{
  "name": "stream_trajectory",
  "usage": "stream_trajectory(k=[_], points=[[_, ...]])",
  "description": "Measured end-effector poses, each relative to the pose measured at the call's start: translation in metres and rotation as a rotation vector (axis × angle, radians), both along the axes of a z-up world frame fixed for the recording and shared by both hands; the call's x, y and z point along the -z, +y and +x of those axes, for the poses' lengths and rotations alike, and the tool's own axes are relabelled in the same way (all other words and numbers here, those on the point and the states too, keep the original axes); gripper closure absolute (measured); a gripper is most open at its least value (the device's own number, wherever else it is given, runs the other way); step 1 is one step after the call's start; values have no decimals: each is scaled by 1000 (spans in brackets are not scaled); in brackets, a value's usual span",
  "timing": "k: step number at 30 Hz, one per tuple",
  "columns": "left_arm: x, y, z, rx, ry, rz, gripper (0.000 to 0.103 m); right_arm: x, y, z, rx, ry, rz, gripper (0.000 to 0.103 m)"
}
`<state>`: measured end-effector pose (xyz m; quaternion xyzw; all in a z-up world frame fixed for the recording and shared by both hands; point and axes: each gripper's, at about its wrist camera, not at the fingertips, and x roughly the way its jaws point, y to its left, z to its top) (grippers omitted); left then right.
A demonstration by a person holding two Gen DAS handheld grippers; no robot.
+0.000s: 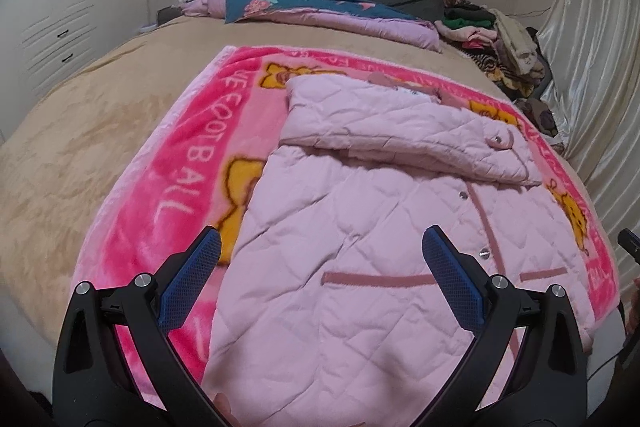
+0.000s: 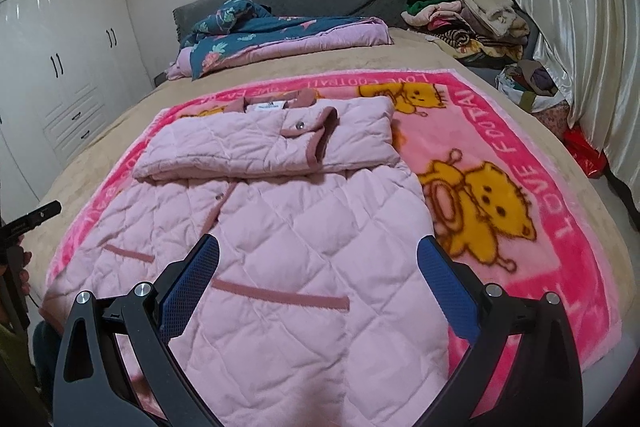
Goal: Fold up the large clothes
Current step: 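Move both tools back along the coat toward its corduroy-trimmed hem, then lower both tools onto the corduroy hem and close on it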
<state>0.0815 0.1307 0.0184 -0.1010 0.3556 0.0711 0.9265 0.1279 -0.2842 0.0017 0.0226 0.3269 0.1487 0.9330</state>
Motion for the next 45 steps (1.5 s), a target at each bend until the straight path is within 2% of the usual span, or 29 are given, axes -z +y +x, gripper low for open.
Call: stream_trajectory(k=[14,25,32,35,39,45], points=[[26,4,-14,-8,80,30,8,26,-23,-12,34,61,-29,4],[52,12,-25,-18,146,25,8,49,-35,-20,41,113,-49,4],[74,31,-39,-42,198,-39,8,64,-36,-26,34,142,-66,4],[81,43,-47,-45,207,-110,8,68,-38,-29,35,149,-69,4],[84,46,-55,-27,221,-150,8,73,-40,-31,35,165,-70,4],[91,37,-59,23,255,-156,8,84,-50,-38,35,208,-59,4]])
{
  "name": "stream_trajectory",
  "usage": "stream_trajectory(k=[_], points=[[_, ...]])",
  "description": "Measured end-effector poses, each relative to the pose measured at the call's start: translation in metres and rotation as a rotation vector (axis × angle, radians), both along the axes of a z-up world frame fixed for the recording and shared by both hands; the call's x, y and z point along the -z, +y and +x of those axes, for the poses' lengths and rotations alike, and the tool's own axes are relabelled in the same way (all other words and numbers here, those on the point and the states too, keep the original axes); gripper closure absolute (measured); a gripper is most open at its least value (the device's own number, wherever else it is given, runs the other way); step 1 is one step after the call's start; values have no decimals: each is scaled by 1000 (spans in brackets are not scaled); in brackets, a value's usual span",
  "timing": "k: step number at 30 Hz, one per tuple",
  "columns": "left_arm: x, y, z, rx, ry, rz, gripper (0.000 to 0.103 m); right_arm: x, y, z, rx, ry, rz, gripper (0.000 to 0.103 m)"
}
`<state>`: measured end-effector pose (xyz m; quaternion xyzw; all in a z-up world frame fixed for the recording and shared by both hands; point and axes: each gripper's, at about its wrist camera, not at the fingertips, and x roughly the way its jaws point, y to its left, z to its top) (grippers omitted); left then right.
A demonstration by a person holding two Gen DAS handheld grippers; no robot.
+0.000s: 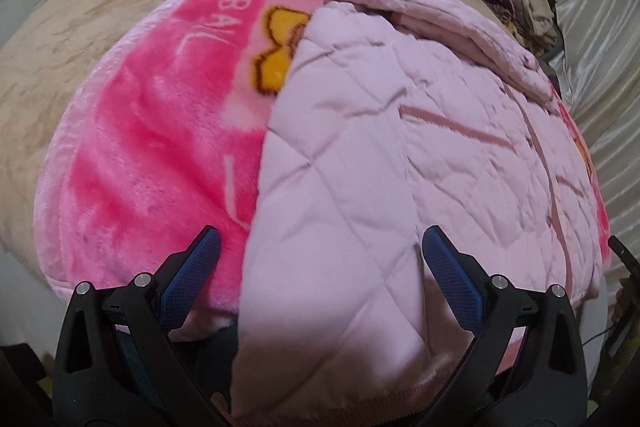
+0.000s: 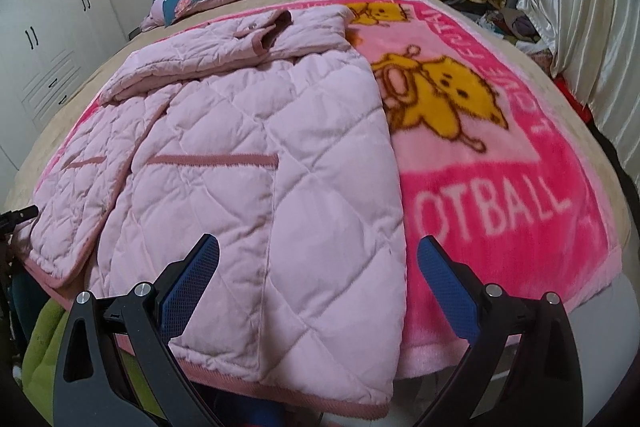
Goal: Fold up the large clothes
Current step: 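Lower both tools onto the corduroy hem and close on it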
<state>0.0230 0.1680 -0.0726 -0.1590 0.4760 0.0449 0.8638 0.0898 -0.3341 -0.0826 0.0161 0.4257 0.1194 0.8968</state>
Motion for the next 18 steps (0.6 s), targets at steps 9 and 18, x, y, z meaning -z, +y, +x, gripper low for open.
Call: stream_trajectory(k=[9,18], points=[[2,-10,-7,46,12,9,9,29,-16,-14,10,108,15,4],[2,-12,-7,44,7,15,8,63,-26,-30,-13,229,154,7]])
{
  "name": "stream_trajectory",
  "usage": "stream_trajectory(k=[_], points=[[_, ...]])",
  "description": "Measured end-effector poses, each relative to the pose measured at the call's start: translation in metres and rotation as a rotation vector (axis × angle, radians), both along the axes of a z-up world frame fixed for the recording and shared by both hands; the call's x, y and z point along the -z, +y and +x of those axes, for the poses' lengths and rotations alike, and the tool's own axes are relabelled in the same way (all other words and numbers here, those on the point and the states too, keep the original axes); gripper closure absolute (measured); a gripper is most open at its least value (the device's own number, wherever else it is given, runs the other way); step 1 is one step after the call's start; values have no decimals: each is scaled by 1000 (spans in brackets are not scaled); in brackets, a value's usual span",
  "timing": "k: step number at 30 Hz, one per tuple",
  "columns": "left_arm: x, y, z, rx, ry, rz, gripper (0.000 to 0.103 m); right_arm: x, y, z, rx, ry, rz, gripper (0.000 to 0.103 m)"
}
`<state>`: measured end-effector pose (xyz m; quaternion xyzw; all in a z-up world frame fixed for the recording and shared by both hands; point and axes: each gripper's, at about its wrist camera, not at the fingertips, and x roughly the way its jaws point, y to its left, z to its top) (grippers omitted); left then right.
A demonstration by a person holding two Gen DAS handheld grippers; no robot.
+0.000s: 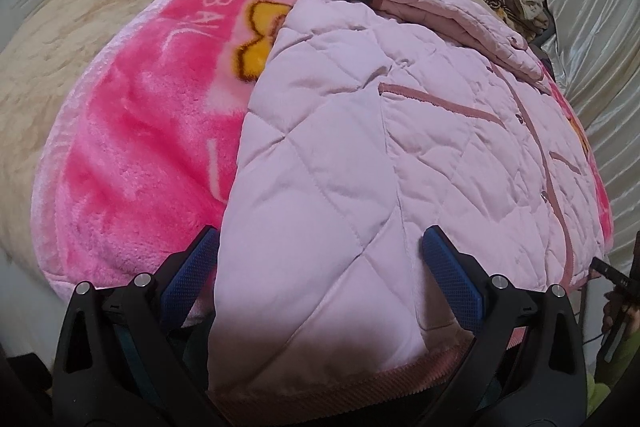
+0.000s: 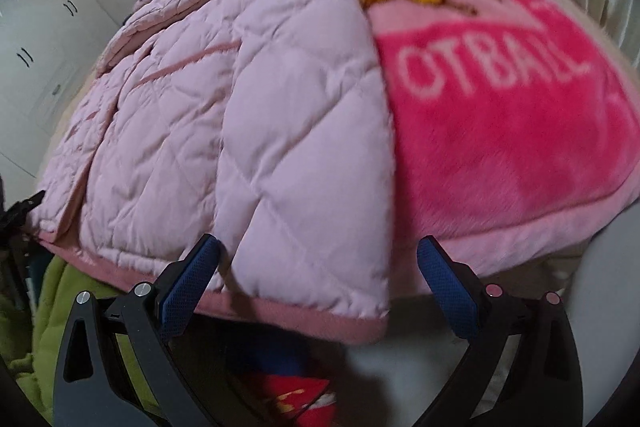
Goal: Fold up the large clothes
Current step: 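Lower both tools onto the corduroy hem and close on it, then lift the hem with both tools and fold it up toward the collar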
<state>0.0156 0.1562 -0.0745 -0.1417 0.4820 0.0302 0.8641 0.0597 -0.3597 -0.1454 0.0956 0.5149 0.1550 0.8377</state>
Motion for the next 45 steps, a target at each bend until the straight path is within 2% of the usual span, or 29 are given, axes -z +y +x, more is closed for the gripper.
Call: stream_trajectory(k=[1,2,3,4,5,7,11,14,16,19,22,23,24,25,27,29,36,45], points=[[0,0,0,-1,-2,2,9,2,2,-1,-7,4,18,14],[-1,0,0,-1,-2,3,9,3,4,-3,-22,13,54,31],[-1,-1,-1,2,-5,10,10,1,5,-4,-21,6,55,38],[-2,-2,-1,7,-9,17,11,-3,5,-5,-26,-6,55,50],[-3,-4,-2,18,-14,20,15,-8,4,-7,-33,-22,73,55],[-4,-6,-2,40,-22,18,21,-20,1,-8,-40,-45,108,71],[-6,-8,1,55,-29,33,44,-43,1,-10,-73,-117,161,73],[-9,-11,0,69,-38,30,59,-45,1,-5,-85,-117,180,71],[-11,-11,-1,76,-40,22,62,-38,1,-5,-91,-99,179,65],[-11,-11,-4,85,-43,21,64,-21,5,-4,-80,-52,162,40],[-12,-12,-5,86,-52,22,68,-7,9,2,-66,-15,149,39],[-12,-14,-5,86,-55,25,71,-6,9,3,-64,-13,148,41],[-14,-14,-4,88,-64,31,74,-9,10,3,-61,-22,152,53],[-17,-15,-5,90,-74,36,79,-13,9,3,-62,-38,155,73],[-24,-14,-3,90,-96,37,87,-27,5,2,-62,-92,163,81],[-31,-13,-2,84,-116,48,90,-42,3,1,-64,-140,188,83],[-56,-9,10,62,-192,49,92,-90,5,5,-82,-292,251,84],[-91,-1,34,12,-296,55,91,-149,16,29,-107,-459,262,85]])
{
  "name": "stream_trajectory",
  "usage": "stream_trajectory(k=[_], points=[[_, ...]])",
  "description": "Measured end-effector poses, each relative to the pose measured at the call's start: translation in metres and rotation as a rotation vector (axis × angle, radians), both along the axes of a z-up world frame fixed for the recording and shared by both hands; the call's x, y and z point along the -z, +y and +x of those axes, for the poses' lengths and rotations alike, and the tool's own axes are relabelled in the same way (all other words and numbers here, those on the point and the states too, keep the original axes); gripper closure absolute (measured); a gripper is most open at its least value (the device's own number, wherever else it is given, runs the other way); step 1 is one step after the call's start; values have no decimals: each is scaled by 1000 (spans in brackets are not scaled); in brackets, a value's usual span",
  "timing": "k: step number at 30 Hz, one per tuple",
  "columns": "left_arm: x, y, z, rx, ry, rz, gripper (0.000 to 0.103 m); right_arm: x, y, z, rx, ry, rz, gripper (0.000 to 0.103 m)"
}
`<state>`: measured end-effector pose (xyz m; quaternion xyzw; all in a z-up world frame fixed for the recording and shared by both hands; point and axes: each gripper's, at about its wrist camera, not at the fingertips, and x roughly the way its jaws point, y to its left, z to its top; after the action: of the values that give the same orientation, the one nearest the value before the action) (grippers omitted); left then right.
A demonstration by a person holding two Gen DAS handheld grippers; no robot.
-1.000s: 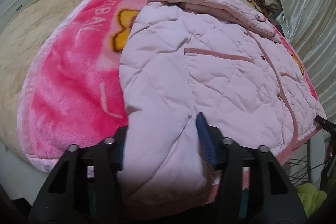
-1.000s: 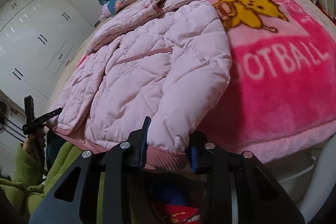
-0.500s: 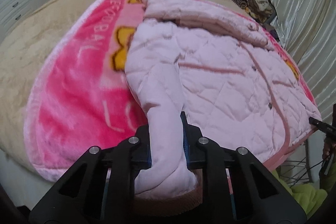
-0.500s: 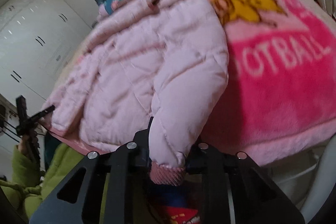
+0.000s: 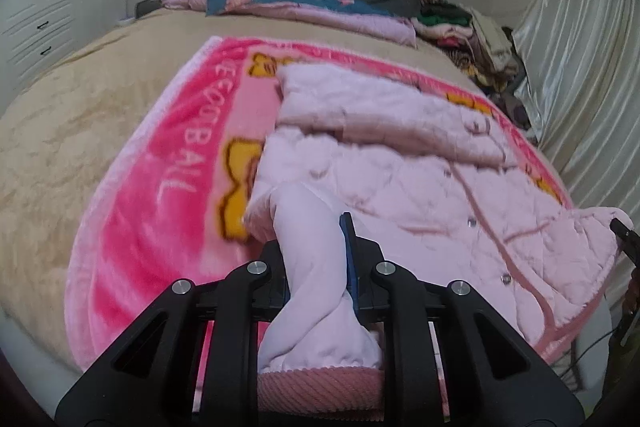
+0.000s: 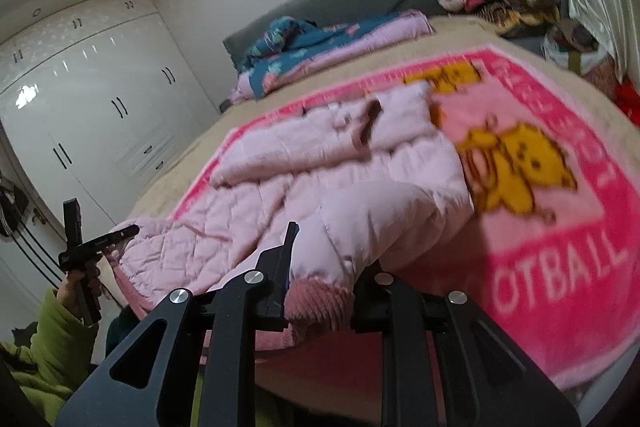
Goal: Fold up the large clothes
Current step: 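Lift the hem with both tools and fold it up toward the collar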
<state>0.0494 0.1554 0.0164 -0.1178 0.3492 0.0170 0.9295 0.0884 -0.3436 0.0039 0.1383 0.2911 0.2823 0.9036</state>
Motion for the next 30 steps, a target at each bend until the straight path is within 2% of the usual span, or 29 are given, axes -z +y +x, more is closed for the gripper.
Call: stream_trajectory(k=[10,30], points=[[-28,6,26,-37,-81,0,91,-47,7,23,12,-100,19,85],[-69,-1,71,-90,-146,52,90,-76,0,67,81,-133,39,85]])
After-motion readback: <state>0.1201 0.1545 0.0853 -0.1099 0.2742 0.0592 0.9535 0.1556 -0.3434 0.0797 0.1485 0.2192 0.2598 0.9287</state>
